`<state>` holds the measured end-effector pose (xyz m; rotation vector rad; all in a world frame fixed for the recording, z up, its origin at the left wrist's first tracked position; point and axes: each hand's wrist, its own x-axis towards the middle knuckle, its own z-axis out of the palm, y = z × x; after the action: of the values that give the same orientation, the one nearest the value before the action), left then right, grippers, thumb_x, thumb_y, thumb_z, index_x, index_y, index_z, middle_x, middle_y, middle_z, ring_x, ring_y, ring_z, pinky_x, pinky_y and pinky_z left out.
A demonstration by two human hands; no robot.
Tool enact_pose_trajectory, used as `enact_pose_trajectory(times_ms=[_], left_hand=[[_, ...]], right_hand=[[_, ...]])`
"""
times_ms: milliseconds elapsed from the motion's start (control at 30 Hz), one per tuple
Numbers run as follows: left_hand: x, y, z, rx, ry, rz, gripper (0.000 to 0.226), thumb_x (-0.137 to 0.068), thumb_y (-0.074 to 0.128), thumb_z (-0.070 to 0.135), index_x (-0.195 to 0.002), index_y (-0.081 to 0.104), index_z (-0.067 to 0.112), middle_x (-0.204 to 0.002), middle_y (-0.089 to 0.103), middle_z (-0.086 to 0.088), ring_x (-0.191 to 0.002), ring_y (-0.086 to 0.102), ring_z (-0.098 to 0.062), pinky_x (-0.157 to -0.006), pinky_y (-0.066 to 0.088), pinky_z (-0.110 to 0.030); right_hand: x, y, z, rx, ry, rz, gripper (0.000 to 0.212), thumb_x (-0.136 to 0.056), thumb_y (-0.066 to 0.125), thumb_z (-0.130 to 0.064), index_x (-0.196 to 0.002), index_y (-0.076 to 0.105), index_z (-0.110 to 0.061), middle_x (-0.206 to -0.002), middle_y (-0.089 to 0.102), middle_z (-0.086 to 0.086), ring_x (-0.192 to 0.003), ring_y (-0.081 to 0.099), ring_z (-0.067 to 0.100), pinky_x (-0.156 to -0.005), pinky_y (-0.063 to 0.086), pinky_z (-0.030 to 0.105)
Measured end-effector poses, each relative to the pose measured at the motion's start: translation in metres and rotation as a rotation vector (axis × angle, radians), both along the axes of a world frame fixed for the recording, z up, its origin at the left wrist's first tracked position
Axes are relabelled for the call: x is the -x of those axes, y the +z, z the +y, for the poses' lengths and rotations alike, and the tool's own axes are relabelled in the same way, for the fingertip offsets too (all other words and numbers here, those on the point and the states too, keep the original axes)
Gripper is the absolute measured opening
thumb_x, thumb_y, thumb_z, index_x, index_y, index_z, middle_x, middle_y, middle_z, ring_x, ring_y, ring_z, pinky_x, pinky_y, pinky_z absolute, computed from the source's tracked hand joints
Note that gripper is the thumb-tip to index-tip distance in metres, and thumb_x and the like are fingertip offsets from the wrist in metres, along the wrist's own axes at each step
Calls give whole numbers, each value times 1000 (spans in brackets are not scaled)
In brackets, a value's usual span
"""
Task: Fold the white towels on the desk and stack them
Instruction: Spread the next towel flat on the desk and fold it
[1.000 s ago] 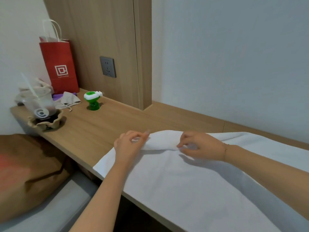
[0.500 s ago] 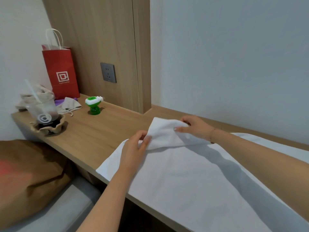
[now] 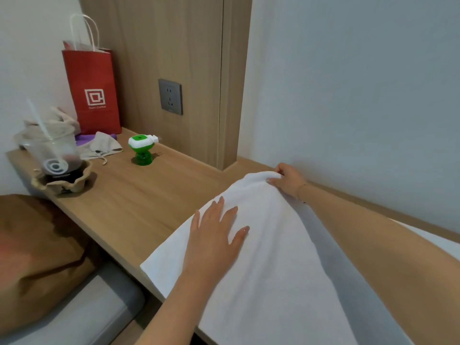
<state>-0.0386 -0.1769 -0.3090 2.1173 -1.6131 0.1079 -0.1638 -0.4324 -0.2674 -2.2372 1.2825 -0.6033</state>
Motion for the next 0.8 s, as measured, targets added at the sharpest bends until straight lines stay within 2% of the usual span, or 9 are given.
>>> enact_pose_trajectory(times_ms=[100, 167, 233, 300, 433, 533, 633, 700, 800], left_hand=[[-3, -6, -5, -166, 48, -10, 64, -96, 18, 66, -153, 20, 38, -165, 2, 7, -151, -4, -9, -121, -9, -40], [-2, -5, -8, -208, 51, -26, 66, -95, 14, 66, -155, 12, 38, -165, -4, 7, -150, -9, -10, -119, -12, -41], [-1, -4, -9, -245, 58, -62, 66, -95, 11, 65, -156, 6, 38, -165, -8, 6, -150, -11, -11, -120, -12, -42], [-1, -2, -8, -280, 60, -79, 66, -96, 10, 64, -156, 3, 37, -164, -10, 6, -150, -13, -12, -120, -11, -43], [-2, 3, -8, -332, 56, -82, 65, -97, 10, 62, -156, 2, 35, -165, -10, 3, -151, -12, -14, -121, -8, -45], [-1, 3, -9, -343, 50, -81, 65, -97, 10, 62, -156, 3, 34, -165, -8, 2, -151, -10, -14, -121, -8, -45], [-8, 2, -9, -358, 49, -80, 67, -96, 10, 63, -156, 5, 35, -165, -4, 3, -151, -6, -15, -120, -6, -46], [-21, 3, -6, -369, 90, -92, 69, -94, 8, 64, -156, 5, 34, -165, -2, 3, -151, -5, -15, -121, -3, -46], [-42, 13, 4, -412, 167, -66, 66, -97, 9, 61, -156, 5, 32, -165, 1, 1, -152, -3, -17, -122, 1, -48]], right_hand=[[-3, -13, -2, 178, -44, 107, 20, -90, 65, -32, -96, 55, -16, -100, 60, 8, -95, 54, 27, -75, 41, 34], [-5, -15, 2, 312, -47, 226, 28, -94, 57, -31, -114, 57, -10, -116, 59, 13, -109, 53, 33, -88, 43, 40], [-5, -9, 10, 305, -16, 403, 38, -99, 46, -24, -133, 48, -7, -135, 50, 17, -121, 48, 35, -97, 41, 41], [5, -1, 27, 226, 38, 452, 44, -101, 41, -20, -142, 37, -4, -150, 34, 19, -130, 42, 37, -103, 36, 41], [56, 6, 96, 93, 87, 300, 51, -103, 39, -33, -144, 33, -3, -157, 22, 16, -137, 33, 34, -108, 22, 33], [89, -7, 154, 53, 162, 409, 63, -101, 32, -48, -149, 26, -7, -160, 14, 12, -146, 17, 25, -115, 14, 36], [99, -26, 183, 122, 150, 508, 72, -98, 17, -59, -156, 6, -18, -163, -4, 2, -150, -4, 16, -121, 1, 38], [102, -29, 187, 167, 125, 491, 70, -97, 13, -62, -156, 2, -25, -163, -7, -4, -149, -8, 13, -121, -3, 37], [100, -25, 187, 155, 138, 502, 70, -98, 14, -61, -156, 2, -24, -163, -6, -4, -149, -8, 13, -121, -4, 38]])
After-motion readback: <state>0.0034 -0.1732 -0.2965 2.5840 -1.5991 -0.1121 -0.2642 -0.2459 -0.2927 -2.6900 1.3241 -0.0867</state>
